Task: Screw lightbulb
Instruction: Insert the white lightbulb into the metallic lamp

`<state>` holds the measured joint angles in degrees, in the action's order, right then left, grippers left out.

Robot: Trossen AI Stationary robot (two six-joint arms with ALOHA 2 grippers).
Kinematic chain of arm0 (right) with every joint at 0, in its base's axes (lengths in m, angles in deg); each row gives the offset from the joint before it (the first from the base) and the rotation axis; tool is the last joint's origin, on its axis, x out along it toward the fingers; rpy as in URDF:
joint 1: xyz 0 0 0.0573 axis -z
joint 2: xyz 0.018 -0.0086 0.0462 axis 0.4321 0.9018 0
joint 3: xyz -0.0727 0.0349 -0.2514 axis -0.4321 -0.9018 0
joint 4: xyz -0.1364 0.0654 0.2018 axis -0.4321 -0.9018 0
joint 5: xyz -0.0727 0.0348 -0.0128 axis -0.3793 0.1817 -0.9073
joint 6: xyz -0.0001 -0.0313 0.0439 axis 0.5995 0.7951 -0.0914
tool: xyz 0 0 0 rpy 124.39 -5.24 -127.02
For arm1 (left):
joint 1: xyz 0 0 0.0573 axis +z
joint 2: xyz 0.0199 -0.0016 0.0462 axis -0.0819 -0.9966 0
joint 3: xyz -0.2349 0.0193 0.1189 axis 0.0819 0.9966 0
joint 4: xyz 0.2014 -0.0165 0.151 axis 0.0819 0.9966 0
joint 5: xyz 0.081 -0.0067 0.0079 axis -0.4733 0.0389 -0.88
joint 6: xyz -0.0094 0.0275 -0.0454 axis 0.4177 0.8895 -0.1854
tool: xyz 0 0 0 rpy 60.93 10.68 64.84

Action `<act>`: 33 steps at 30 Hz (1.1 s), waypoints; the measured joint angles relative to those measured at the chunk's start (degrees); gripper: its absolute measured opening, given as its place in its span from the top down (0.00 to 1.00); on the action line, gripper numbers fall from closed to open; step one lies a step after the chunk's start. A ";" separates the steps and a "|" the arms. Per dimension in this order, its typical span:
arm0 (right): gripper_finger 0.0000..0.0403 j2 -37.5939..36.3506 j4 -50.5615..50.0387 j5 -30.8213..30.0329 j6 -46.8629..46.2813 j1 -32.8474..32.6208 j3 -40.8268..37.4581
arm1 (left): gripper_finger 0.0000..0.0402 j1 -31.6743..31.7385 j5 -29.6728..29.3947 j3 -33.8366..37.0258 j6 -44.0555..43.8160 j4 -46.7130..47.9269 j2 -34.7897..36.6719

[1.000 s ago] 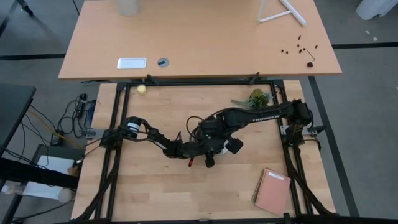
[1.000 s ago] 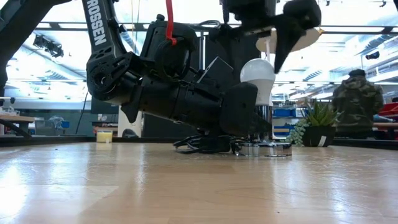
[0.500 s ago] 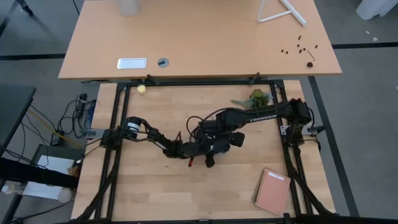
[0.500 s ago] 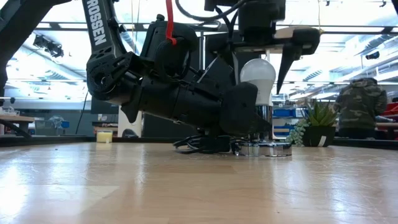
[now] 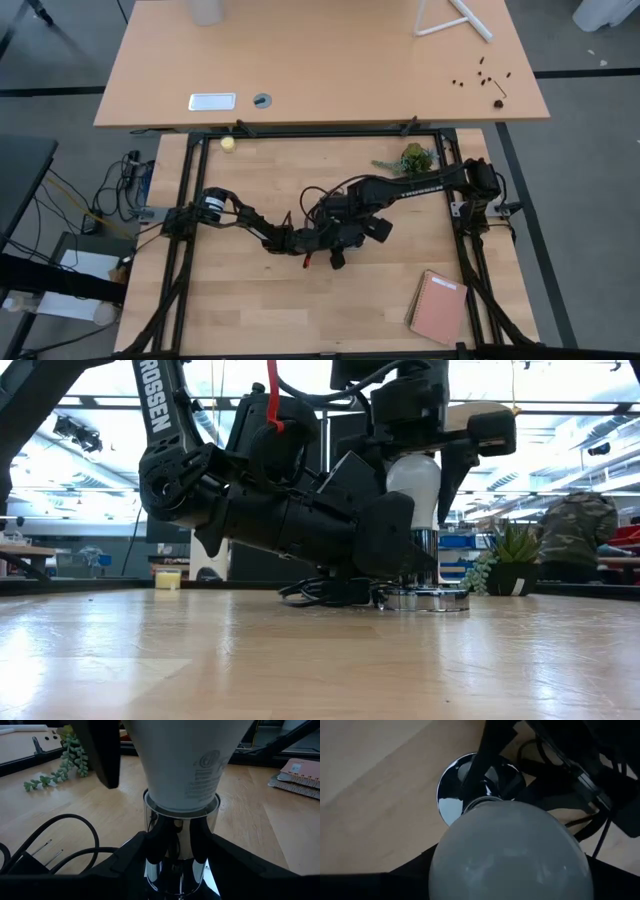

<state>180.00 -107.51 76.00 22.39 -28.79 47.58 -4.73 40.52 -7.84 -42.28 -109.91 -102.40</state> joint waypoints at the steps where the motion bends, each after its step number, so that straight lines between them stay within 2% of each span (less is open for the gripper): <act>1: 0.36 0.00 0.00 0.00 -1.11 -0.17 0.00 | 0.51 0.00 0.00 0.00 0.00 0.00 0.00; 5: 0.36 0.00 0.03 0.84 -7.12 -0.63 0.00 | 0.51 -0.02 -0.10 -0.02 0.00 0.02 0.00; 12: 0.31 0.00 0.26 1.33 -25.61 -0.82 -0.02 | 0.51 -0.07 -0.29 -0.02 -0.37 0.02 0.00; 19: 0.34 0.00 0.35 1.27 -48.31 -0.84 -0.07 | 0.51 -0.07 -0.64 0.00 -0.51 0.00 0.00; 28: 0.30 0.00 0.73 1.27 -79.81 -0.89 -0.09 | 0.51 -0.06 -0.85 0.04 -1.31 0.03 0.00; 33: 0.29 0.00 0.00 1.29 -82.00 -0.91 0.22 | 0.51 -0.04 -0.87 0.04 -1.38 0.04 0.00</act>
<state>180.00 -107.51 77.29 -59.61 -29.70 47.80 -4.78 39.65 -7.80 -43.66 -109.87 -102.40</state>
